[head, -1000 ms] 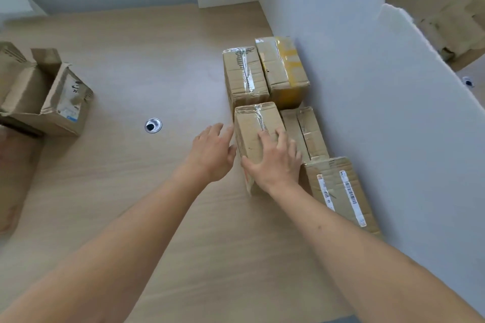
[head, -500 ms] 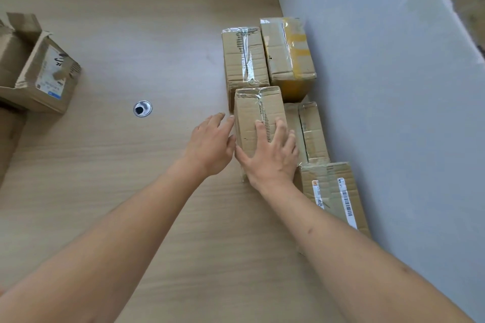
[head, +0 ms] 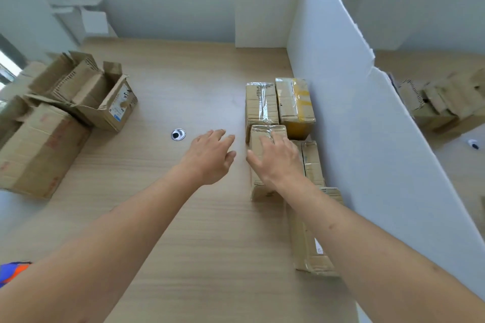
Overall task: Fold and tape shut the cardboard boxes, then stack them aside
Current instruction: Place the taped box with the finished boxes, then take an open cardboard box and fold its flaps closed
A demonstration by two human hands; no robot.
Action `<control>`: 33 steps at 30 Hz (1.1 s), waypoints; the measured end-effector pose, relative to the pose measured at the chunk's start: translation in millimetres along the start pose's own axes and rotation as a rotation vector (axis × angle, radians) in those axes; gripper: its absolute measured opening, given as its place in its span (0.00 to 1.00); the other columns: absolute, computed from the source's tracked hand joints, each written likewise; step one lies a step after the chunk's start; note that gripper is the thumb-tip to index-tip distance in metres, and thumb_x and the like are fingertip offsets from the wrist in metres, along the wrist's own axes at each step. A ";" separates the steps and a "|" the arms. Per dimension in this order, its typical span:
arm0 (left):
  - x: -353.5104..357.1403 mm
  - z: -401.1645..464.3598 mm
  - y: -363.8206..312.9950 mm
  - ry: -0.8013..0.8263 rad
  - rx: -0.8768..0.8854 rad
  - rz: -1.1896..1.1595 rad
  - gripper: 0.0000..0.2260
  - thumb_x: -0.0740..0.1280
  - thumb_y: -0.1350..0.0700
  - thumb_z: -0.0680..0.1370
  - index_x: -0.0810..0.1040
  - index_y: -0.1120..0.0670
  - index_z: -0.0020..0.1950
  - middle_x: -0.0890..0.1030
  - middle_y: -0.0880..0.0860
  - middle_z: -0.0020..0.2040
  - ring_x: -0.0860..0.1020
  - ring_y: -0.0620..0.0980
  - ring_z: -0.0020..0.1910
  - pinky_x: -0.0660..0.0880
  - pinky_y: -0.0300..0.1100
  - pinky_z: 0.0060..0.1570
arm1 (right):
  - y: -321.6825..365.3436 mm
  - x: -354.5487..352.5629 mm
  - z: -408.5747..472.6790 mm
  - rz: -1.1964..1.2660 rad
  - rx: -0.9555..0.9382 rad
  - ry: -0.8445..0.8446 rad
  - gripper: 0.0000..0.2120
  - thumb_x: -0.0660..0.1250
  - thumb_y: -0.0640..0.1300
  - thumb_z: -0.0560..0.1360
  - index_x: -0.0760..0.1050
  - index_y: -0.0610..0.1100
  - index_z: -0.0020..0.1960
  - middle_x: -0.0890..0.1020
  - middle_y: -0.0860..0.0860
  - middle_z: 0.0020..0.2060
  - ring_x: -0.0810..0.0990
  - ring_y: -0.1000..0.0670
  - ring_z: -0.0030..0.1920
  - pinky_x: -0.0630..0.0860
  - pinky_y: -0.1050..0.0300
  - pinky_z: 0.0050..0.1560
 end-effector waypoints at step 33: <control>-144.9 -376.5 314.1 -0.256 -0.281 0.072 0.25 0.55 0.42 0.84 0.61 0.48 0.80 0.64 0.52 0.79 0.64 0.58 0.76 0.64 0.58 0.74 | 454.6 -18.5 -182.6 -0.059 -0.485 -0.121 0.26 0.54 0.63 0.81 0.75 0.49 0.69 0.75 0.47 0.68 0.68 0.42 0.74 0.66 0.44 0.69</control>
Point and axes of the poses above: each hand's wrist, its own z-axis towards the middle knuckle, its own x-axis out of the palm, y = z × x, the point moved 6 cm from there along z, towards the middle knuckle
